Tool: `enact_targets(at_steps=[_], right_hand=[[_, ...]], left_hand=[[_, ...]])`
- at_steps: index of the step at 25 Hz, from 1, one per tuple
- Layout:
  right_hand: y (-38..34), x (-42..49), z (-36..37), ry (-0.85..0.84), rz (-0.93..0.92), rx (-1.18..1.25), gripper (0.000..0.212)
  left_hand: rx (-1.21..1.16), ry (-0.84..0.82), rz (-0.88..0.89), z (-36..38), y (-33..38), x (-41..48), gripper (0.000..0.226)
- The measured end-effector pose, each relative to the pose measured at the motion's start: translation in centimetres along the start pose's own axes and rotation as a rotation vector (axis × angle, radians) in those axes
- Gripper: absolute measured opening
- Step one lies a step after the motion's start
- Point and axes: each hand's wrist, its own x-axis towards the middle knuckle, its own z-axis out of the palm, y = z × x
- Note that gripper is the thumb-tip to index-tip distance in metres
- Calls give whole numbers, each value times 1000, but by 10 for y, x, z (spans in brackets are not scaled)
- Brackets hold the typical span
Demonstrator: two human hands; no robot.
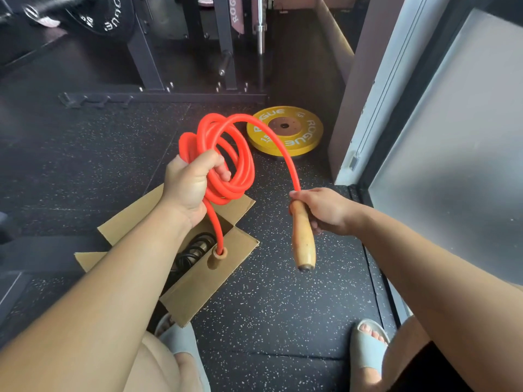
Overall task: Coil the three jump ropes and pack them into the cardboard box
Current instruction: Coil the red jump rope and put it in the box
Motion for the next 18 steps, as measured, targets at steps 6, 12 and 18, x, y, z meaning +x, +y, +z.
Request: enact_targets(at_steps=[6,12,18], right_hand=[[-17,-13,24,-62,30,426,32],[-29,-6,10,215,41,1032,24],[-23,-3,15,155,-102,1014,33]], left_hand=[[101,6,-25,3,-14,0,11],[227,-25,-60,13,-26,-10,5],[187,-81,-117,23,-34,-17,7]])
